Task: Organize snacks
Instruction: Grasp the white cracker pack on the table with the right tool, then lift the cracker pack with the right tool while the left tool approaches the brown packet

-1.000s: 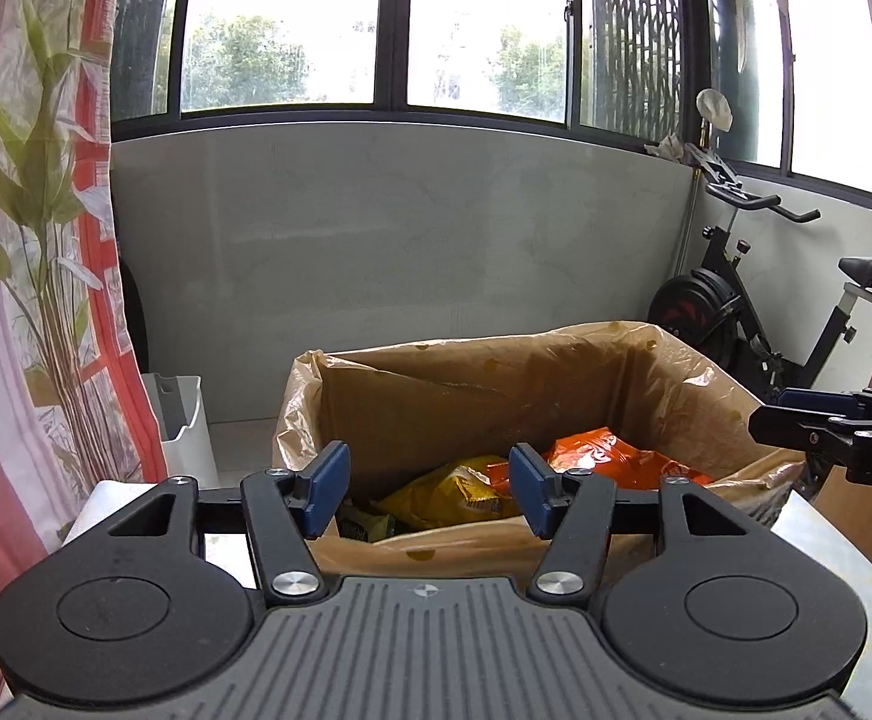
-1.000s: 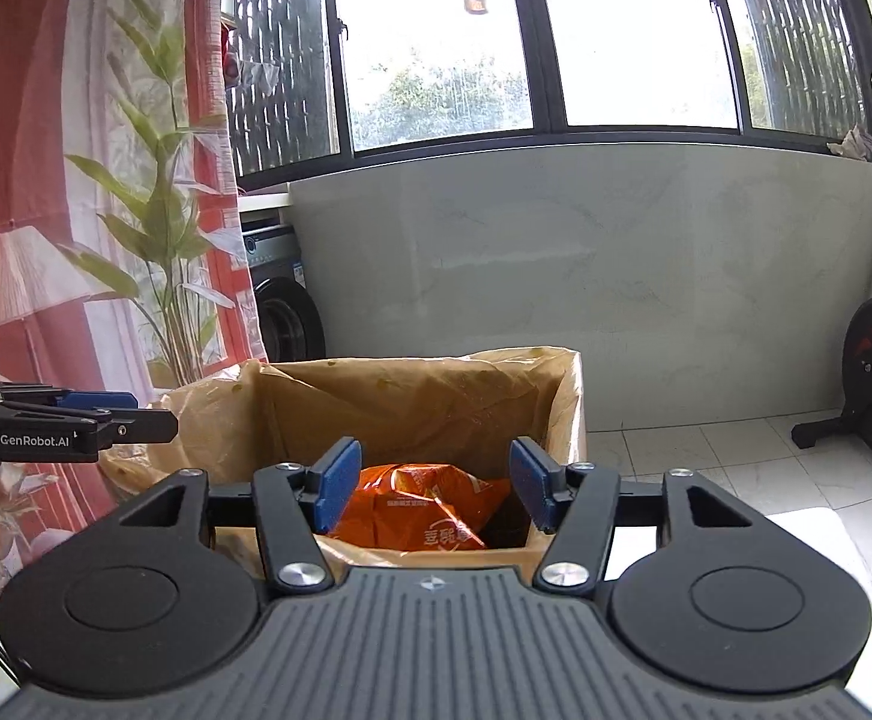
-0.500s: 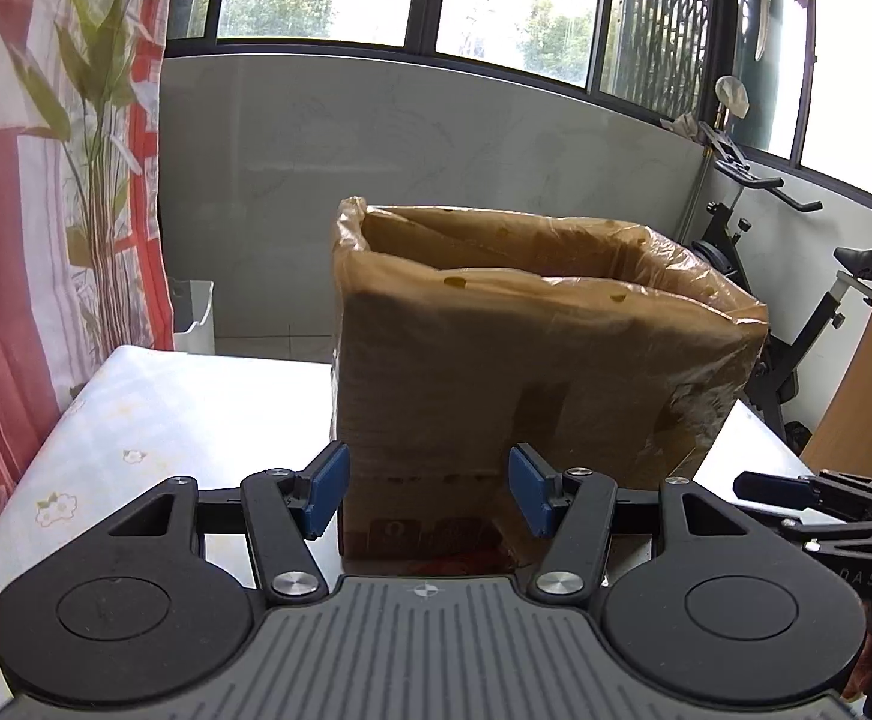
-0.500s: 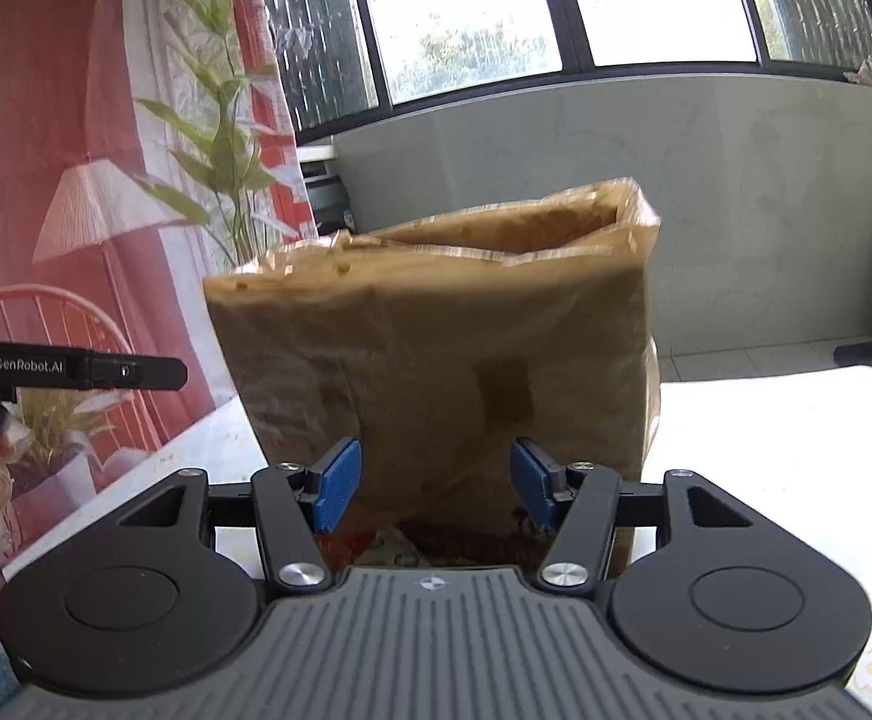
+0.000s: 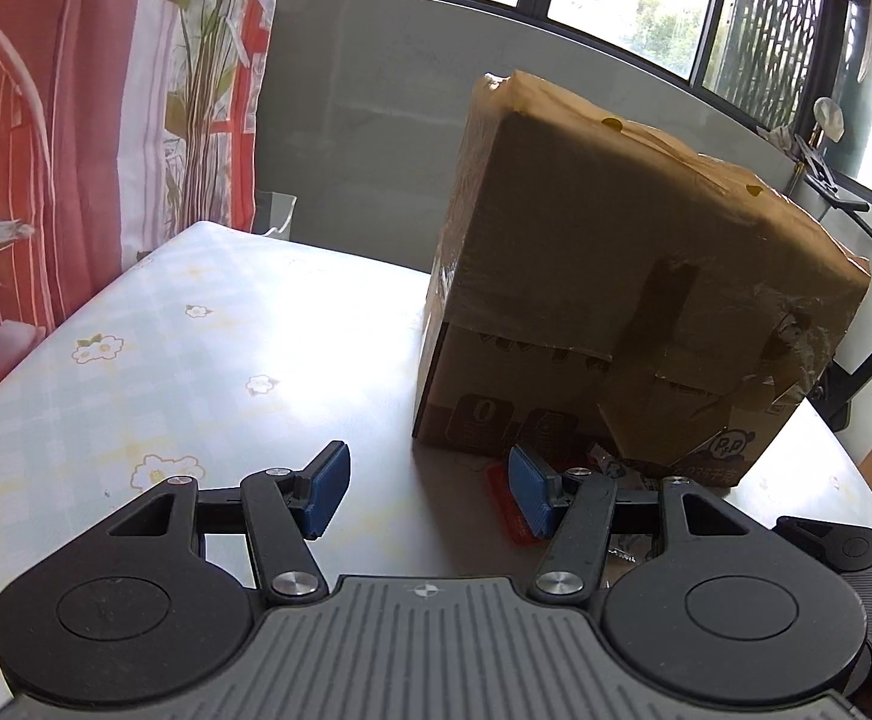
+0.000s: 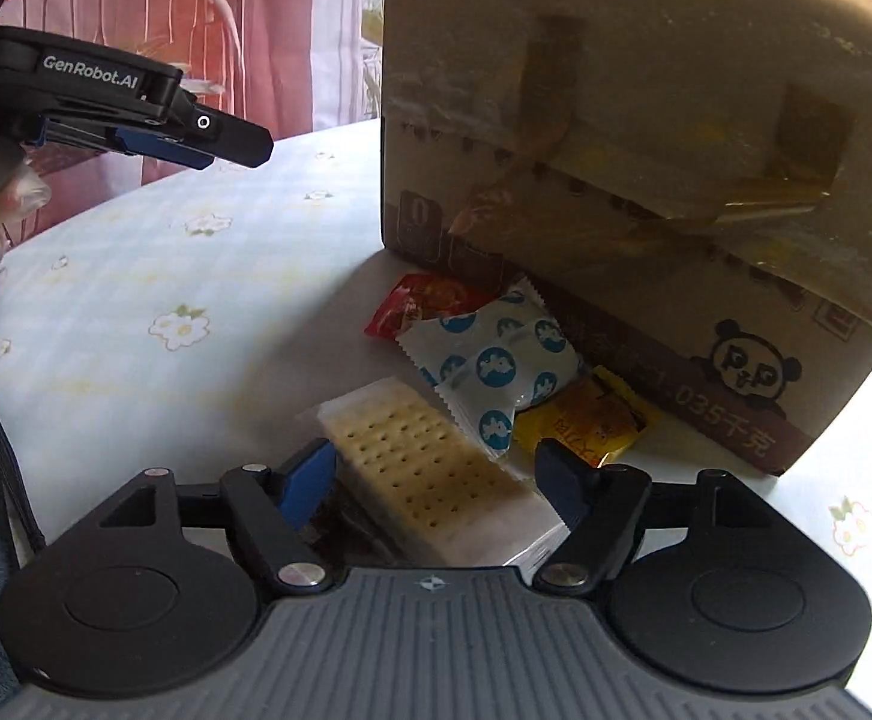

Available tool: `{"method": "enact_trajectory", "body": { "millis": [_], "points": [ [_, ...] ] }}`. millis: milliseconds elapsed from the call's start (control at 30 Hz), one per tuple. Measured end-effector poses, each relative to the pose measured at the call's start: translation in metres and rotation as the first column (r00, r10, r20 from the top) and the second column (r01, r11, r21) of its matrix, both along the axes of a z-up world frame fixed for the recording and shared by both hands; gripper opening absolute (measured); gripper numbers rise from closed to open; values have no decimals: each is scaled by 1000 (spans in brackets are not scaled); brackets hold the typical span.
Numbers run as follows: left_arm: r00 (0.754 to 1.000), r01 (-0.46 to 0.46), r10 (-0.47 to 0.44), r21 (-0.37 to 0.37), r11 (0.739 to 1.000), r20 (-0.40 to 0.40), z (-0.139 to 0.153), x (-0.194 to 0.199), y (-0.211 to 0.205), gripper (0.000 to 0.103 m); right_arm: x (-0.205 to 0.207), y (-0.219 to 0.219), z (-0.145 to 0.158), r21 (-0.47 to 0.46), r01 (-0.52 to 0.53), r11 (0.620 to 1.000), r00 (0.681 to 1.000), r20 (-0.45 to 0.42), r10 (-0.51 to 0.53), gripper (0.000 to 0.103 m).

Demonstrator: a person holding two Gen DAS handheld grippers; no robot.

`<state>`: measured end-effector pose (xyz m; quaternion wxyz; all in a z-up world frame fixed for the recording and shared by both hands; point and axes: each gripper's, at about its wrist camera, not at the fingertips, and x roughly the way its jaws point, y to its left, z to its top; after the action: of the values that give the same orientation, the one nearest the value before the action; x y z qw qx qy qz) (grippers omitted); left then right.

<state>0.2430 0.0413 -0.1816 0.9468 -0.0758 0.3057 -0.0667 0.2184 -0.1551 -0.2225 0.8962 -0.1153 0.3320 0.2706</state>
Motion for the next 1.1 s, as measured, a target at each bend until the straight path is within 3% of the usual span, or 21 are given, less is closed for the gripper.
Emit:
{"method": "enact_trajectory", "body": {
  "millis": [200,267,333,567,767,967,1100],
  "points": [
    [1000,27,-27,13,1000,-12,-11,-11,-9,61,13,-1,-10,30,-17,999,997,-78,20,78],
    [999,33,-33,16,999,-19,-15,-13,-11,61,10,-1,-10,49,-19,999,996,-89,24,74],
    [999,47,-46,18,999,-25,-19,-16,-12,61,4,-2,-9,55,-26,998,996,-83,31,61],
    [992,110,-108,48,993,-59,-35,-27,-26,61,-19,-23,-6,157,13,987,996,-86,1,52],
    [979,188,-181,73,979,-94,-48,-33,-44,61,-51,-53,-2,248,137,959,991,-32,-133,52],
    [962,251,-240,73,965,-128,-54,-38,-57,61,-60,-77,-11,268,317,910,946,-17,-325,52],
    [945,296,-279,85,951,-168,-57,-43,-68,61,-59,-84,-13,292,337,895,937,-17,-348,52]
  ]
}}
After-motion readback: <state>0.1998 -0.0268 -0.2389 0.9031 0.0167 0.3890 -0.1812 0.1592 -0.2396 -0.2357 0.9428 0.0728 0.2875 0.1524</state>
